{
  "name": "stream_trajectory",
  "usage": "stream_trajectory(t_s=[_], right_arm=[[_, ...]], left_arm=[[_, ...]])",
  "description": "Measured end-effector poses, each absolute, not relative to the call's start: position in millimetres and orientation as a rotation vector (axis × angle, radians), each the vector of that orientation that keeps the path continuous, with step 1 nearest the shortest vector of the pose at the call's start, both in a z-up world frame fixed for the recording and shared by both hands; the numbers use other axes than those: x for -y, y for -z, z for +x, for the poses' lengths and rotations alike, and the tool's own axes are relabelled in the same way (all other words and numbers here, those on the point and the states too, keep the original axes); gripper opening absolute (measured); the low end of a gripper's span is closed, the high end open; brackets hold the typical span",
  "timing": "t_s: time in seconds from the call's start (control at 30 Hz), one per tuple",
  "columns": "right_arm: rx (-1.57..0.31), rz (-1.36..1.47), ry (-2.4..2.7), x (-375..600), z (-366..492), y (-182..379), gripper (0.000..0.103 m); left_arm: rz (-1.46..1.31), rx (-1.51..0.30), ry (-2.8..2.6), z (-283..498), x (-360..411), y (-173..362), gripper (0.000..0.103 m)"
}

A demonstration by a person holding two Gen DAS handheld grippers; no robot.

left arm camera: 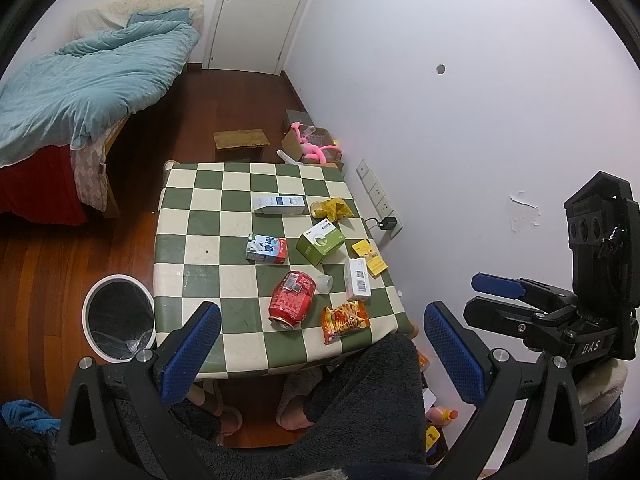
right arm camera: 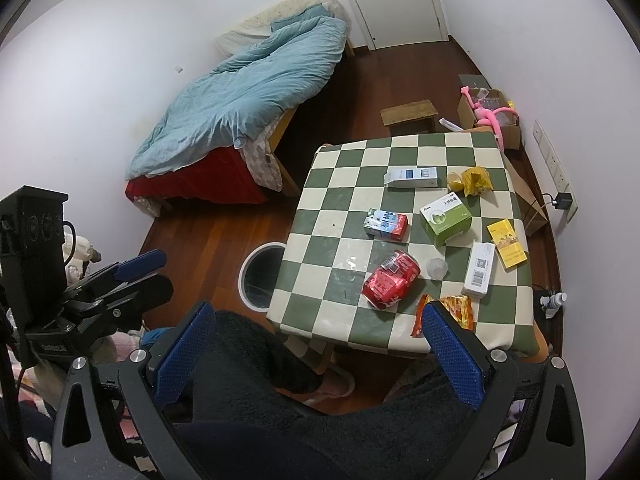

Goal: Collect trash
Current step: 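Grasp the red Coca-Cola can with the left tool while the right tool grasps the orange snack bag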

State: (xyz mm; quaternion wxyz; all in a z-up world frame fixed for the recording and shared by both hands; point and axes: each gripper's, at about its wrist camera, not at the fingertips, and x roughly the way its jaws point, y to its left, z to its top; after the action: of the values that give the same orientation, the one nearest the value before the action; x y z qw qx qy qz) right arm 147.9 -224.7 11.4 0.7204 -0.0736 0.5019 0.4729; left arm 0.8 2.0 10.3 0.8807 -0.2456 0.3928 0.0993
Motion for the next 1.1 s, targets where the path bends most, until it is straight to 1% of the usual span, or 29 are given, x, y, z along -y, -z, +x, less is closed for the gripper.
stream_trajectory(t_s=[0.2, 0.3, 0.4, 0.43, 0.57, 0.7, 0.83, 0.93, 1.03, 1.07, 1.1], right_arm=[[-1.110, -0.156, -1.044, 225.1, 148.0, -10.8, 0.103], [-1.124, -0.108, -0.991, 221.5, 152.2, -9.9, 0.103], [-1.148, -0.066, -0.886, 220.4, 167.3, 8.2, 0.103], [-1.157, -0.062, -0.856, 220.4, 171.6, 17.4, 0.103], [-1.253, 0.035, -0.675, 227.1, 201.0, 88.7, 0.103], [-1.397, 0.183, -0.478, 241.4, 233.8, 183.8, 0.103], [-1.476, 0.316, -0.312, 253.1, 258.6, 267.1, 0.103], [-1.495, 0.342, -0.236, 250.9, 267.5, 304.4, 0.100], [-1.486, 0.291, -0.216, 239.9, 271.0, 322.1, 0.098], [-1.478, 0.245, -0.210, 234.0, 271.2, 325.0, 0.092], [-1.469, 0.187, -0.203, 226.0, 268.2, 324.4, 0.089]], left_arm=[[-0.515, -0.817, -0.206, 1.3, -1.7, -11.1, 0.103], [-0.507, -0.819, -0.228, 4.0, -5.3, -3.1, 0.103], [-0.474, -0.846, -0.338, 16.9, -15.2, 22.1, 0.103], [-0.467, -0.869, -0.386, 24.9, -20.7, 38.7, 0.103], [-0.442, -0.966, -0.493, 49.8, -35.5, 99.0, 0.103], [-0.433, -1.069, -0.552, 69.2, -45.4, 159.6, 0.103], [-0.390, -1.185, -0.596, 90.4, -51.6, 212.7, 0.103], [-0.377, -1.250, -0.601, 101.2, -54.0, 236.9, 0.103], [-0.364, -1.282, -0.583, 111.2, -50.0, 247.9, 0.103], [-0.358, -1.287, -0.575, 114.2, -47.7, 249.2, 0.103], [-0.347, -1.292, -0.560, 117.4, -44.4, 249.8, 0.103]])
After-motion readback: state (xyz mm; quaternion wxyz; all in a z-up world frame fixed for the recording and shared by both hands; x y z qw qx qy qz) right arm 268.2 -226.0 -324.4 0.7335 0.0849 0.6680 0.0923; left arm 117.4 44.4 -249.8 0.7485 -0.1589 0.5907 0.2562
